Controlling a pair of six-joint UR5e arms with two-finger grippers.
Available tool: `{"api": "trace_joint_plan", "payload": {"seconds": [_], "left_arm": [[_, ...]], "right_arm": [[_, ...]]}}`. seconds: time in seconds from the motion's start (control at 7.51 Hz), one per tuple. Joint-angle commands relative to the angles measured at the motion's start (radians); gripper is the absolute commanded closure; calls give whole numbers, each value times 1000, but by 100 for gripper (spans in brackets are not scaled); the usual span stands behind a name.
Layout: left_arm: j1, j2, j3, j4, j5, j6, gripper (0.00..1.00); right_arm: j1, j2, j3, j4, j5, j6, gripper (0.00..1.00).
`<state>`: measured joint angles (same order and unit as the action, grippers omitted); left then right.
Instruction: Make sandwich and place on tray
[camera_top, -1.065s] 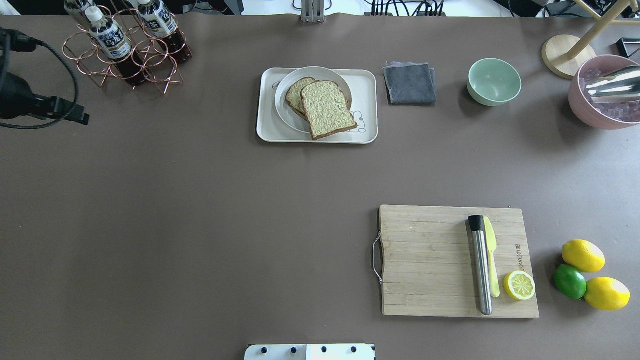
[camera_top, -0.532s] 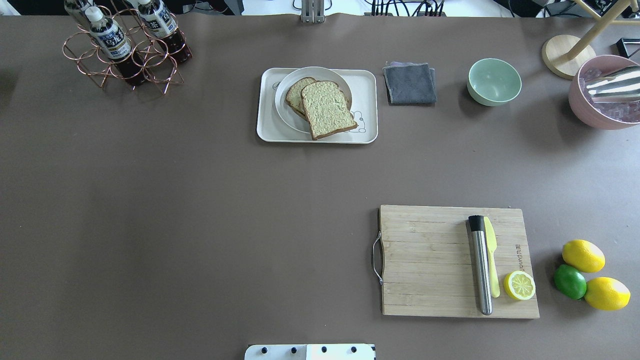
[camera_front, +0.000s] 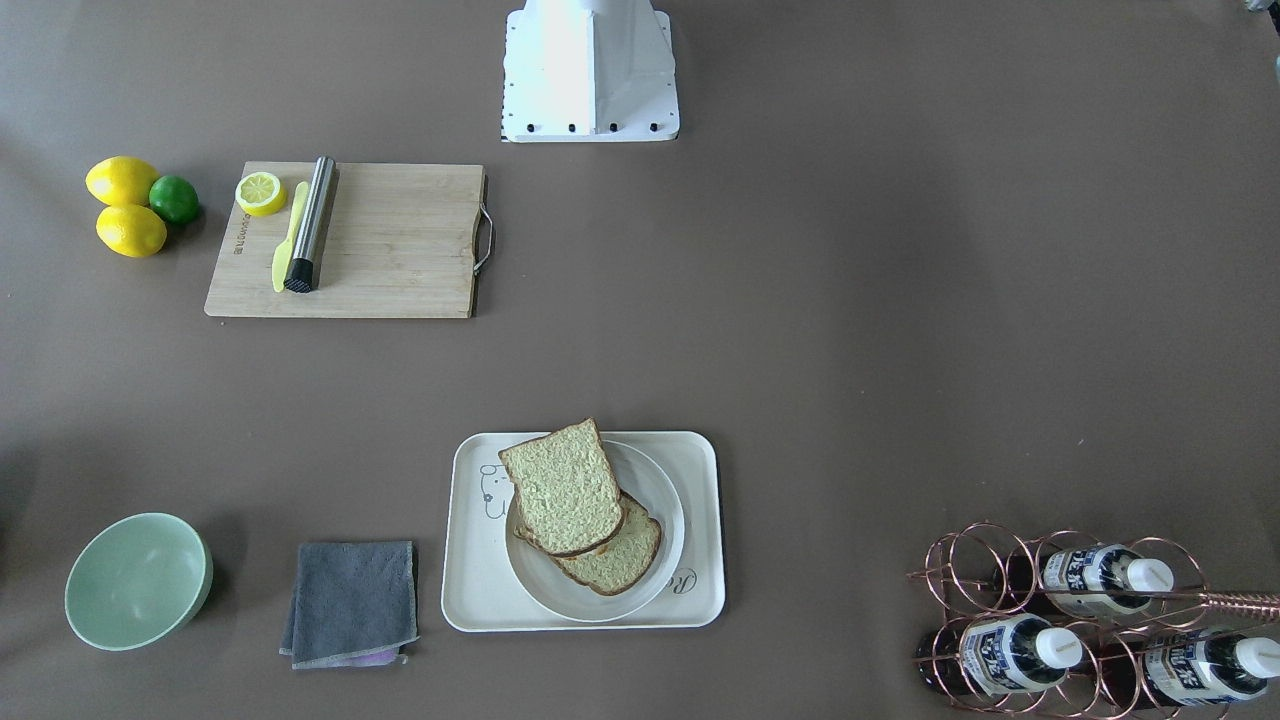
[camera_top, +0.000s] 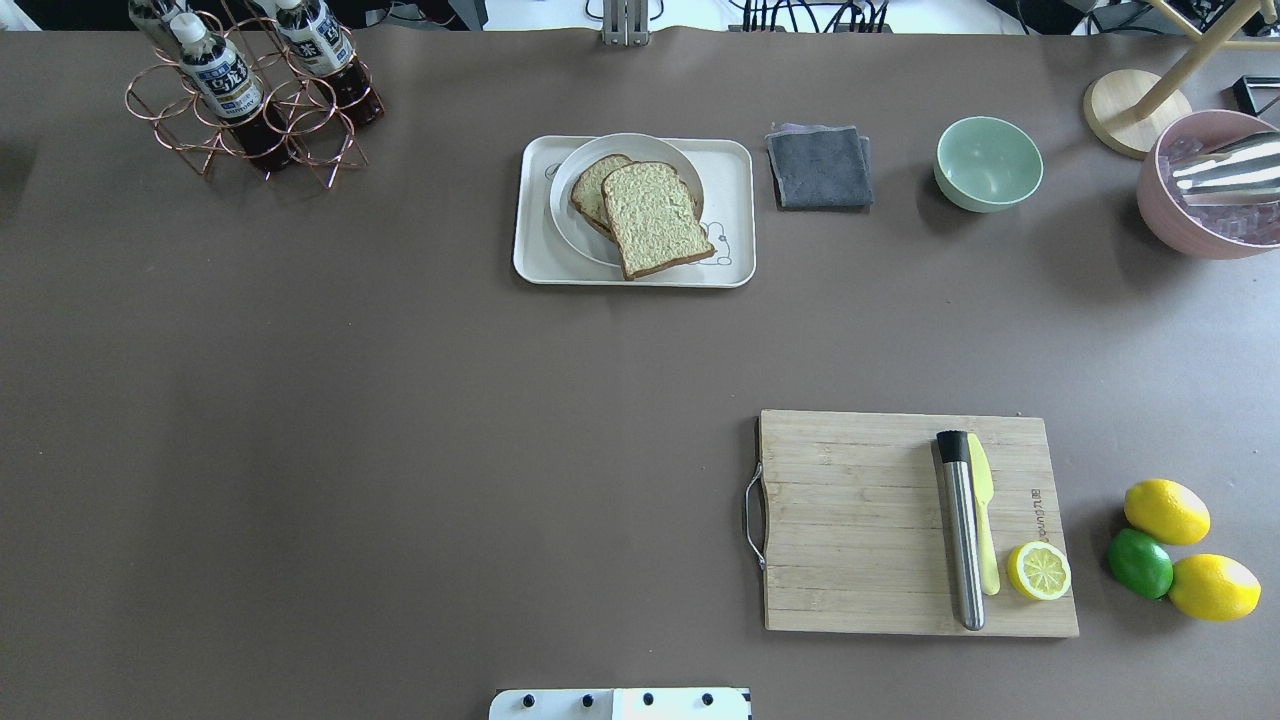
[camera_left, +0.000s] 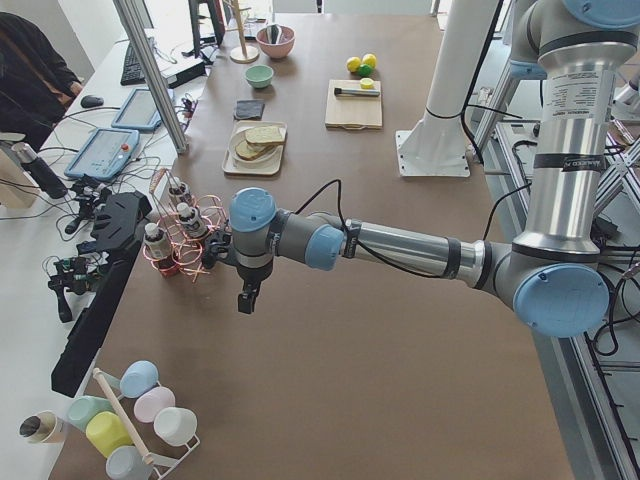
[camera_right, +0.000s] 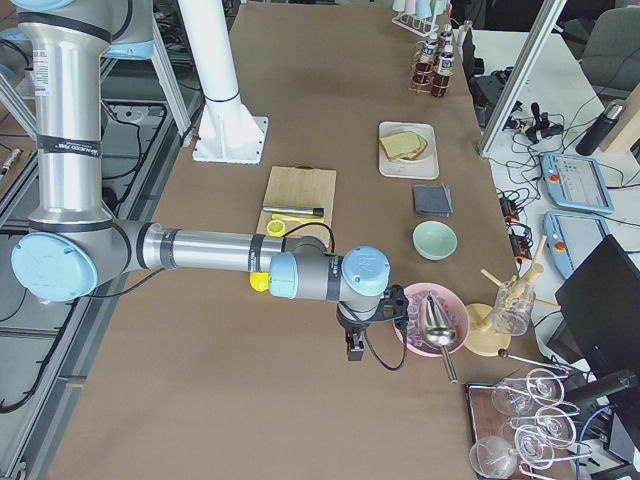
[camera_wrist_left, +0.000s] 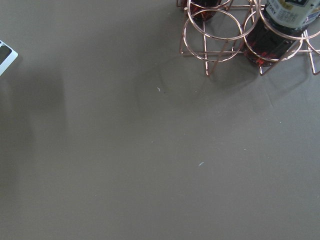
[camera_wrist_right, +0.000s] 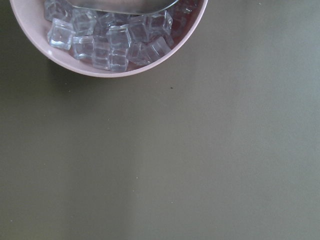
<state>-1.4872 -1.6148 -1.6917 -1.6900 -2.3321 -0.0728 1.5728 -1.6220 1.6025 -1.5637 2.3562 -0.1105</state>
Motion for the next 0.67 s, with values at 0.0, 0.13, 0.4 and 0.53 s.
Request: {"api": "trace_joint_plan", "payload": {"seconds": [0.0, 0.13, 0.4, 0.53], "left_arm": [[-48, 7, 6, 119, -15, 123, 2], [-50, 27, 18, 118, -16, 123, 2], [-53, 50, 20, 104, -16, 125, 2], [-53, 56, 24, 104, -15, 125, 2]], "right_arm": [[4, 13, 10, 1, 14, 38, 1], [4, 22, 5, 1, 12, 76, 1], [4, 27, 1, 1, 14, 98, 1], [4, 27, 2, 1, 14, 98, 1]]}}
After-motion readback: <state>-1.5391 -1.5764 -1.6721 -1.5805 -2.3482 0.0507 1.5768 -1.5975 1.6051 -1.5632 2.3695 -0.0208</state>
